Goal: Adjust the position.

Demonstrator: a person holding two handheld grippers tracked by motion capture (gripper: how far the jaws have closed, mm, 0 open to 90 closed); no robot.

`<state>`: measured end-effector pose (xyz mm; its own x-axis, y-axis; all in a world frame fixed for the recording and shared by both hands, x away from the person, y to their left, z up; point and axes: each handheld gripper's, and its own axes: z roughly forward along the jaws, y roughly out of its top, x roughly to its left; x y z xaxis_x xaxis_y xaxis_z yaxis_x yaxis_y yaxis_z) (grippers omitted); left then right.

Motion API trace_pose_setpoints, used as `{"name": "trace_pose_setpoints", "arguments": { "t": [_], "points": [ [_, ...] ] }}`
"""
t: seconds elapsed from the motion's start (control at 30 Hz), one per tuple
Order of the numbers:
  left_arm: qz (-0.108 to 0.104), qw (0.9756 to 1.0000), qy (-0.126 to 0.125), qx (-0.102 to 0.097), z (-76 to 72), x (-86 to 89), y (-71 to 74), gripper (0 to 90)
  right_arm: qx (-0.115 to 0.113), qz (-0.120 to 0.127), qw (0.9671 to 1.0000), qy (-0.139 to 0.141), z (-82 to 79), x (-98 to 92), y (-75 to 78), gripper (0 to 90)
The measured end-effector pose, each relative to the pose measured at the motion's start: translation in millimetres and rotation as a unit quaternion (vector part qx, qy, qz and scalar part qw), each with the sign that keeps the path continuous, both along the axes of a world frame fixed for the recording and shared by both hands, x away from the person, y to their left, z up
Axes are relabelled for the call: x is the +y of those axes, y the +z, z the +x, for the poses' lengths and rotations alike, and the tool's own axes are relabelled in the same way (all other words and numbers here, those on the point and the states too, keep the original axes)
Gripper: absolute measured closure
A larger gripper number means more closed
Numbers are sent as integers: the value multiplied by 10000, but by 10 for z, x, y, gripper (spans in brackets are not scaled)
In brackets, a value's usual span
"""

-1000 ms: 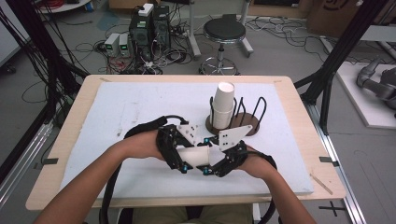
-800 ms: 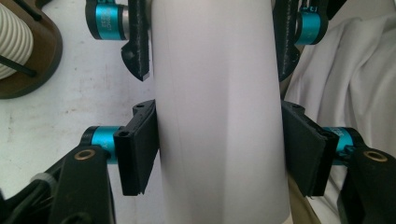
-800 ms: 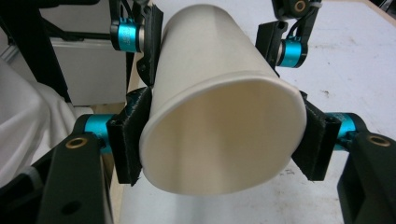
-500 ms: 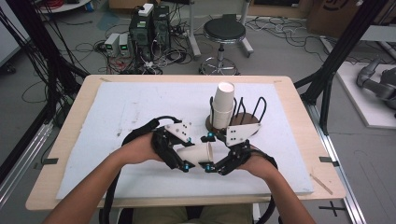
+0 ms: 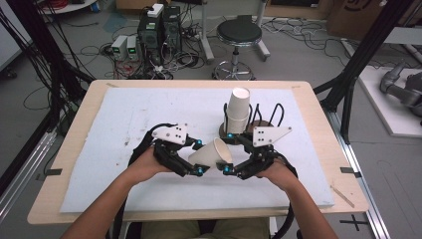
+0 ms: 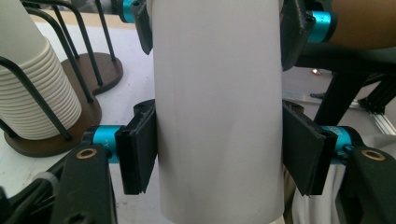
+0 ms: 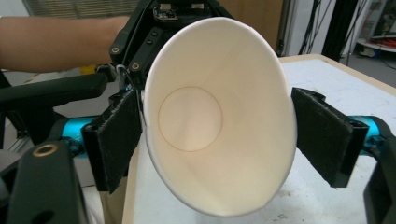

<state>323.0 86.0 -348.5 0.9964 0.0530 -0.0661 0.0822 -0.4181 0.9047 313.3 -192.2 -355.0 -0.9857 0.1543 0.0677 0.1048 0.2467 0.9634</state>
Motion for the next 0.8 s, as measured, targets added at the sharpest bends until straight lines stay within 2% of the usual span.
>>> {"name": "trace_pose_setpoints", "arguments": {
  "t": [0.23, 0.3, 0.33, 0.47, 0.53, 0.63, 0.7, 0.73, 0.8],
  "points": [
    [-302, 9995, -69, -87, -37, -16, -65, 346, 42, -133, 9999, 3, 18, 23, -21, 186],
    [-272, 9995, -129, -131, -34, -11, -74, 353, 31, -117, 9998, 130, 12, 27, -18, 261],
    [-321, 9994, -108, -83, -43, -14, -87, 353, 10, -123, 9998, 156, 8, 27, -16, 265],
    [-159, 9997, -126, -108, -49, -20, -95, 357, -28, -229, 9994, 241, 11, 17, -18, 290],
    [40, 9999, -122, -80, -54, -37, -93, 354, -43, -289, 9992, 279, 12, 24, -23, 295],
    [437, 9988, -27, -204, -79, -80, -71, 318, -102, -495, 9983, 286, 1, 55, -35, 294],
    [764, 9967, 38, -284, -96, -124, -47, 239, -128, -582, 9978, 289, -7, 76, -40, 294],
    [989, 9942, 5, -413, -111, -150, -29, 238, -166, -605, 9976, 309, -5, 87, -43, 294],
    [1190, 9918, -59, -470, -132, -190, -15, 239, -182, -727, 9968, 279, -12, 107, -47, 293]
  ]
}}
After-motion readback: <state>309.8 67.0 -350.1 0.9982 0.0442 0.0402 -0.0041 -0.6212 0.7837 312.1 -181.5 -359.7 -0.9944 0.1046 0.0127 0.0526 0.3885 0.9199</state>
